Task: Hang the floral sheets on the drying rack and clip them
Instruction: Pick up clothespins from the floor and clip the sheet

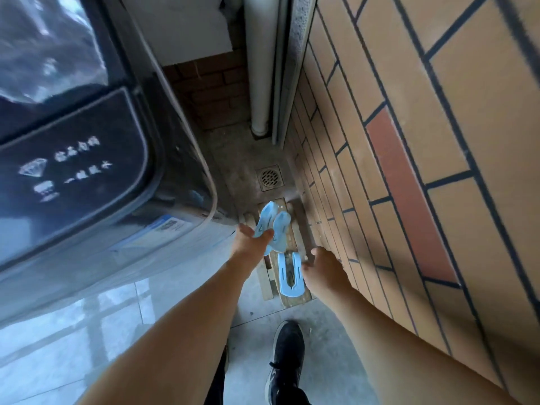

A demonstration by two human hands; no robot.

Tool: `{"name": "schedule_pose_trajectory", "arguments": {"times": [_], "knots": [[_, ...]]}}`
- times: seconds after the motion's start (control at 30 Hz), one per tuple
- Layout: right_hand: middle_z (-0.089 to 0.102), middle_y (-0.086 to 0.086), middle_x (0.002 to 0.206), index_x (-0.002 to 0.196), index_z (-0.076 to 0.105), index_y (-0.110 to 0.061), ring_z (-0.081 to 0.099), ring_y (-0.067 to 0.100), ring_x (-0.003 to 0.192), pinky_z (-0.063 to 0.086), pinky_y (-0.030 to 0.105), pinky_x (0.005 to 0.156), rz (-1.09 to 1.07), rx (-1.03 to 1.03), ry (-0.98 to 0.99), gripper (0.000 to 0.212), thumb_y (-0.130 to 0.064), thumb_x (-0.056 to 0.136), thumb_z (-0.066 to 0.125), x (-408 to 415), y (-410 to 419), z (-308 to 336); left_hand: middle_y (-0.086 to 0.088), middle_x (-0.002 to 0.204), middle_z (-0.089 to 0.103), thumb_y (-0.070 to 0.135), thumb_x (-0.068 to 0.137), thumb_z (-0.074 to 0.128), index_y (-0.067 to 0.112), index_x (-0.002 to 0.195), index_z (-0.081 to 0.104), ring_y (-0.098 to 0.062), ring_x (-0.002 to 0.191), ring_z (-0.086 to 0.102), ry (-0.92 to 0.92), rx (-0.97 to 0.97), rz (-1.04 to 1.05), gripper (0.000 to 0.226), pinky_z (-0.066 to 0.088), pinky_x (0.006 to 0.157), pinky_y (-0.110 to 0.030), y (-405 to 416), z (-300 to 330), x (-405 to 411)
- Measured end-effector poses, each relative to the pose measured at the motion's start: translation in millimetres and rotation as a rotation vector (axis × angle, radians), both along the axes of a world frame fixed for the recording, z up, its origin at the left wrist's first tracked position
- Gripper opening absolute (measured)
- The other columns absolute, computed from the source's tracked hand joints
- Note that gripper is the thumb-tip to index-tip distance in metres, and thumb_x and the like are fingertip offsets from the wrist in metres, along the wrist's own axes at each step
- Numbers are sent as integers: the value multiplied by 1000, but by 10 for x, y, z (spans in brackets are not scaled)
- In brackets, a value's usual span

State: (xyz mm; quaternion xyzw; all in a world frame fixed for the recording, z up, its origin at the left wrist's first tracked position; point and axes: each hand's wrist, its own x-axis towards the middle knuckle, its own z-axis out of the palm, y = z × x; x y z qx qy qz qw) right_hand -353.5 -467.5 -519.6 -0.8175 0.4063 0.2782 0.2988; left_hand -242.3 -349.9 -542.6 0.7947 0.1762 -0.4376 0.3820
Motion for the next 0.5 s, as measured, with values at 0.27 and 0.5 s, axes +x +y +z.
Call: {"name": "schedule_pose_trajectory", "arguments": {"times": [0.27,0.5], "knots": [[60,6,117,125,50,-12,62,22,96,46,26,66,-99,54,33,38,-29,91,54,-73,148,593,-2,74,51,50,80,71,6,103,57,-11,60,47,86,85,32,52,32,47,-22,312,727,-137],[61,15,121,123,56,-3,59,30,109,42,29,75,-332,205,212,35,-20,95,43,-259,342,-257,-5,85,57,48,76,69,15,108,56,-20,73,57,132,97,-11,48,51,66,-29,513,172,-340]]}}
